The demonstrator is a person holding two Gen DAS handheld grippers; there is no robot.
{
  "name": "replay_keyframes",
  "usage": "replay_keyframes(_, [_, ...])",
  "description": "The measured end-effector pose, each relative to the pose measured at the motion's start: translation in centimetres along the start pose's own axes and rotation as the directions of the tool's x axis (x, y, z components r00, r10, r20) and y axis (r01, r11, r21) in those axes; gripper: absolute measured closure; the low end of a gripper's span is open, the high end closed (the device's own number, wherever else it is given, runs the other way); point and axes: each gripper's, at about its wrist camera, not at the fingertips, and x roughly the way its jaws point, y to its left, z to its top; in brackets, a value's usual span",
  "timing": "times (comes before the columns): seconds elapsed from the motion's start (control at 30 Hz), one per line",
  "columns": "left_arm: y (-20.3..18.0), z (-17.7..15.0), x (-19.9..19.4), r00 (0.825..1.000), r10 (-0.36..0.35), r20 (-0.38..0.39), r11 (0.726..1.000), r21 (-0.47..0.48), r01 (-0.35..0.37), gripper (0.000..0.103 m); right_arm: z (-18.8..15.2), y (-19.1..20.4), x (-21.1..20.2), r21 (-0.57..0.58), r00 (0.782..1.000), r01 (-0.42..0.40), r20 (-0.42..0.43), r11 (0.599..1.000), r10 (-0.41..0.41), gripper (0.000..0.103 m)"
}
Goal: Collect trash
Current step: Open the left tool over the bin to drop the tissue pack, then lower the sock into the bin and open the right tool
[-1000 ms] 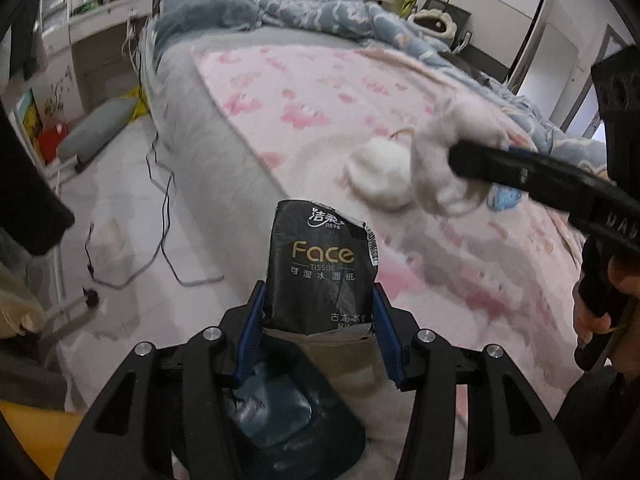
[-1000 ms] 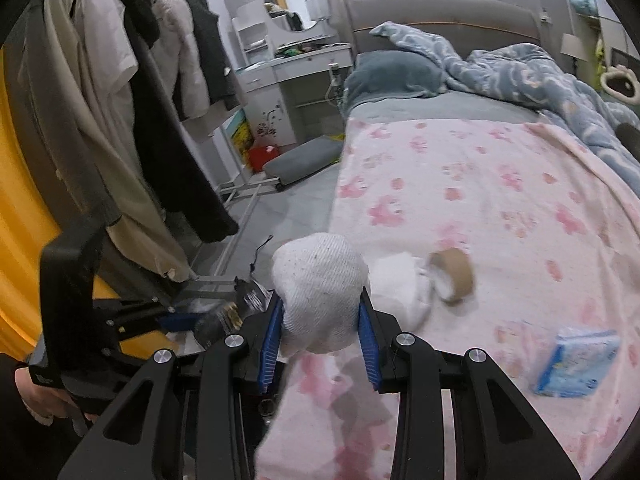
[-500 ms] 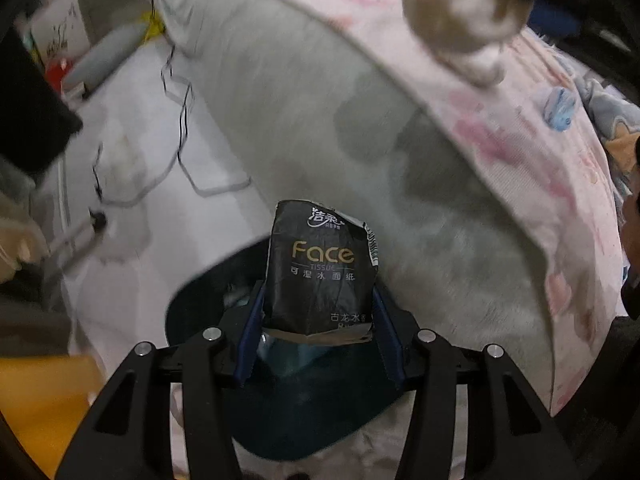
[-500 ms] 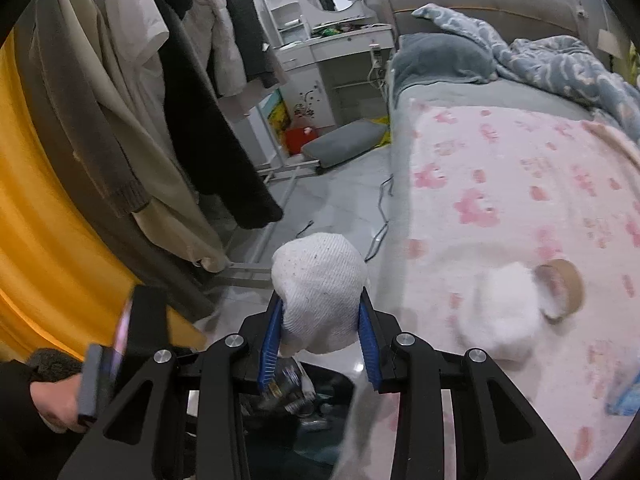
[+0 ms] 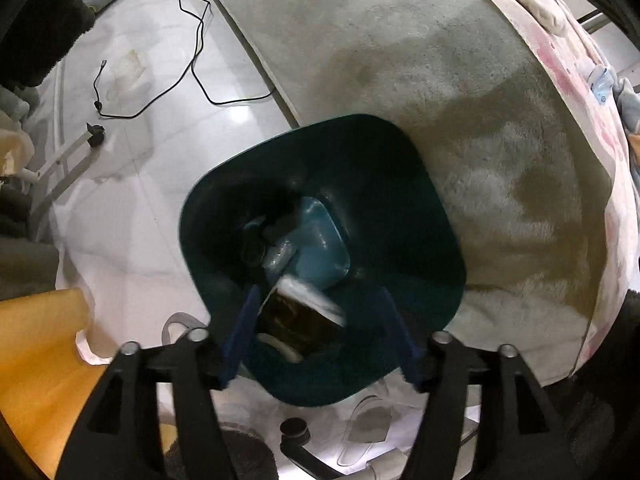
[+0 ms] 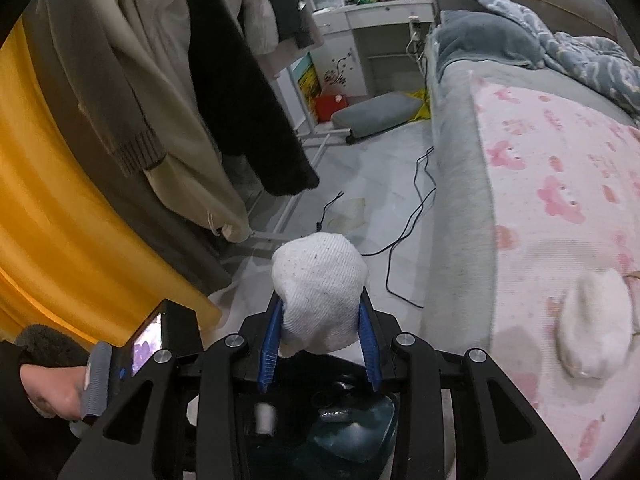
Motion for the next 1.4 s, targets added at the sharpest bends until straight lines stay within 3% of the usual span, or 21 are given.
replay_keyframes(0.13, [0.9, -0.6, -1.0, 1.000, -0.002, 0.025, 1.000, -0.013, 0.002, 0.029, -0.3, 0.6, 1.8, -0.013, 0.999, 0.001, -0.043, 1.000, -0.002, 0.067])
replay_keyframes(0.3, [2.6, -0.7, -3.2, 0.994, 0.007, 0.111, 0.999, -0.047, -0.002, 0.026, -0.9, 1.1, 4.0, -0.026, 0.993, -0.006, -0.115, 1.000, 0.003, 0.067])
replay_keyframes(0.43, [3.3, -0.8, -5.8, 0.977, 0.026, 0.214, 0.998, -0.067, -0.012, 0.024, -1.6, 1.6, 5.4, -0.043, 0.985, -0.016, -0.173, 0.999, 0.008, 0.067])
replay_keyframes(0.6, [4.2, -0.7, -8.6, 0.940, 0.082, 0.330, 0.994, -0.090, -0.055, 0.023, -2.7, 2.3, 7.1, -0.070, 0.970, -0.026, -0.241, 0.997, 0.008, 0.067])
replay_keyframes(0.87, [4.4, -1.2, -11.7, 0.848, 0.185, 0.497, 0.982, -0.127, -0.140, 0.023, -4.3, 3.3, 9.2, -0.102, 0.945, -0.043, -0.327, 0.994, 0.007, 0.067])
replay_keyframes(1.07, [4.3, -1.1, -13.5, 0.805, 0.210, 0.555, 0.978, -0.135, -0.161, 0.023, -5.8, 3.5, 10.8, -0.128, 0.914, -0.031, -0.406, 0.991, -0.023, 0.066])
replay_keyframes(1.2, [3.6, -1.4, -14.9, 0.760, 0.216, 0.613, 0.976, -0.142, -0.163, 0.023, -7.3, 3.8, 12.0, -0.149, 0.884, -0.019, -0.465, 0.989, -0.053, 0.064])
replay_keyframes(1.3, [2.9, -1.6, -16.5, 0.712, 0.221, 0.667, 0.975, -0.158, -0.154, 0.023, -8.4, 3.8, 12.6, -0.164, 0.860, -0.010, -0.504, 0.986, -0.075, 0.063])
replay_keyframes(1.33, [2.7, -1.6, -16.8, 0.701, 0.226, 0.677, 0.974, -0.158, -0.162, 0.023, -8.6, 3.8, 12.7, -0.167, 0.857, -0.007, -0.510, 0.986, -0.080, 0.063])
replay_keyframes(1.4, [1.8, -1.6, -17.7, 0.661, 0.252, 0.706, 0.967, -0.157, -0.201, 0.023, -9.0, 3.6, 12.7, -0.172, 0.850, 0.002, -0.519, 0.985, -0.093, 0.063])
